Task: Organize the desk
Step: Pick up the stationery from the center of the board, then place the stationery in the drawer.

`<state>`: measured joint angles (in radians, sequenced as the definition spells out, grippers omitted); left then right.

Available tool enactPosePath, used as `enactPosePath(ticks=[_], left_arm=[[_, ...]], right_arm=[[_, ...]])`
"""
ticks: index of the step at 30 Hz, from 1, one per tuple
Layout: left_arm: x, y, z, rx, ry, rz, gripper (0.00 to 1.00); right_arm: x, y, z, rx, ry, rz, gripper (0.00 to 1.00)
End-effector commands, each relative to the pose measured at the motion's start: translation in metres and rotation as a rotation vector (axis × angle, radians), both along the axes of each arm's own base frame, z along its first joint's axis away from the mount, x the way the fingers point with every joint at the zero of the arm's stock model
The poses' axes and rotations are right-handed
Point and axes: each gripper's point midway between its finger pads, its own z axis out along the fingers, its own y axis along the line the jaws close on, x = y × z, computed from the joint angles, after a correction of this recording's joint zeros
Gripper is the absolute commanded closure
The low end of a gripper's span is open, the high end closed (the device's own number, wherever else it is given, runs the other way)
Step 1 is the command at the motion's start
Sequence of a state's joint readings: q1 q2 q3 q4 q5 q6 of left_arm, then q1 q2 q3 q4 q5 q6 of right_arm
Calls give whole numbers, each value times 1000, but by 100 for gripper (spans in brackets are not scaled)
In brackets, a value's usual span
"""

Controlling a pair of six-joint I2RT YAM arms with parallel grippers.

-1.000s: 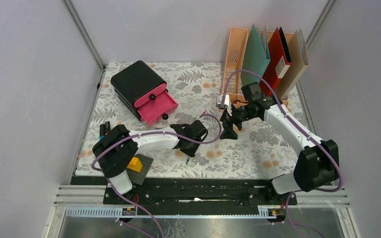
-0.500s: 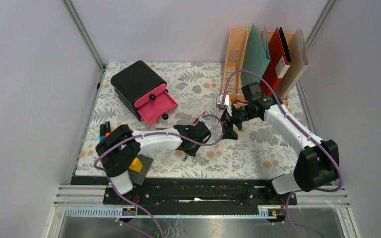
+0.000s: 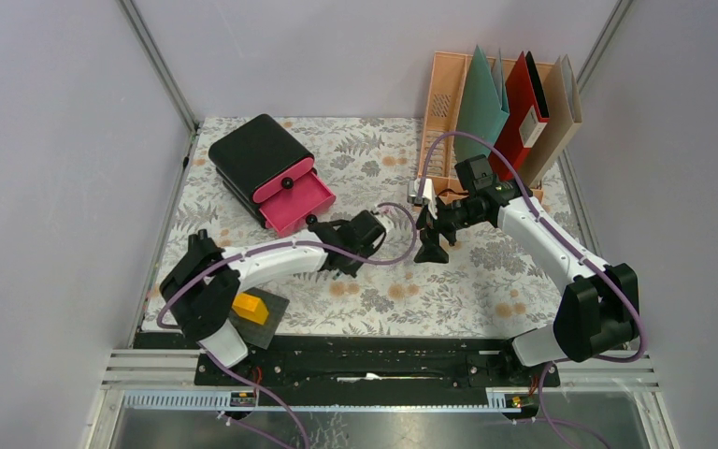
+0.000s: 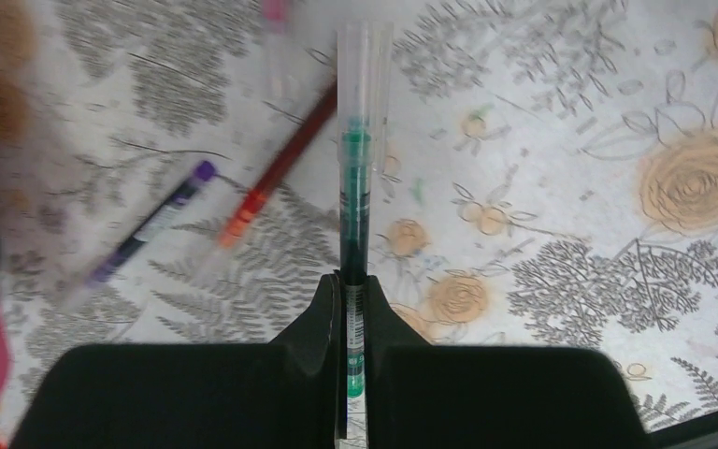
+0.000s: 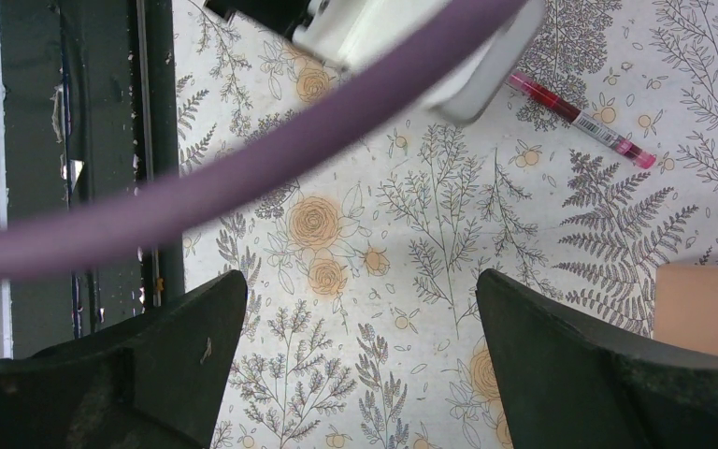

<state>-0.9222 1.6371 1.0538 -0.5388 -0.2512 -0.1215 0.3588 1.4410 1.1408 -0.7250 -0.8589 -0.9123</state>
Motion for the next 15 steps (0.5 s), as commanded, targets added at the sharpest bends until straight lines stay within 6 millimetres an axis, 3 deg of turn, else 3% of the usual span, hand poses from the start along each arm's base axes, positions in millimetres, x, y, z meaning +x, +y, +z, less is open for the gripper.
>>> enactPosePath(ticks=[1, 6, 15], left_arm=[[39, 0, 57, -62, -148, -20, 100], [68, 21, 86, -9, -233, -14, 100], [111, 84, 119, 140, -350, 107, 100]], right_arm=[[-3, 2, 6, 31, -3, 18, 0], [-2, 2, 7, 31, -7, 17, 0], [-3, 2, 5, 31, -4, 20, 0]])
